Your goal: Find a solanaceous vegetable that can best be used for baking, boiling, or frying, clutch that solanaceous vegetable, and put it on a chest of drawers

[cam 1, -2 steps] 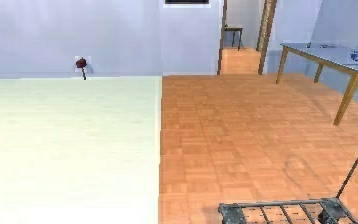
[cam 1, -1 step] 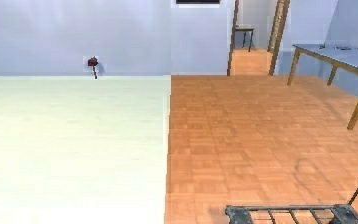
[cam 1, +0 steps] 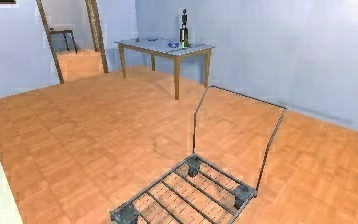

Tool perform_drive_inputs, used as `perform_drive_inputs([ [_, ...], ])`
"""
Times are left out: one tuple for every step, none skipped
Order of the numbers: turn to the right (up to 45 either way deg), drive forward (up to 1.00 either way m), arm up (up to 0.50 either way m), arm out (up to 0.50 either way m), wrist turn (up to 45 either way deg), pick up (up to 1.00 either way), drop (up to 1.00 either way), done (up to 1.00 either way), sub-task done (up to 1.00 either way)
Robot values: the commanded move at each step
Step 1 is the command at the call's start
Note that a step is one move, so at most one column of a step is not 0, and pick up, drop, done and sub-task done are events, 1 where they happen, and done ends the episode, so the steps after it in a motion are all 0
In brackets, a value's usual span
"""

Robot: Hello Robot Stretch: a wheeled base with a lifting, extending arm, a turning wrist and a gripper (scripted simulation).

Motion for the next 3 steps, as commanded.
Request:
perform_drive_inputs([
  [45.0,0.00,0.00,0.00,0.0,0.00,0.00,0.00,0.00],
  [45.0,0.00,0.00,0.00,0.0,0.00,0.00,0.00,0.00],
  [36.0,0.00,0.00,0.00,0.0,0.00,0.00,0.00,0.00],
])
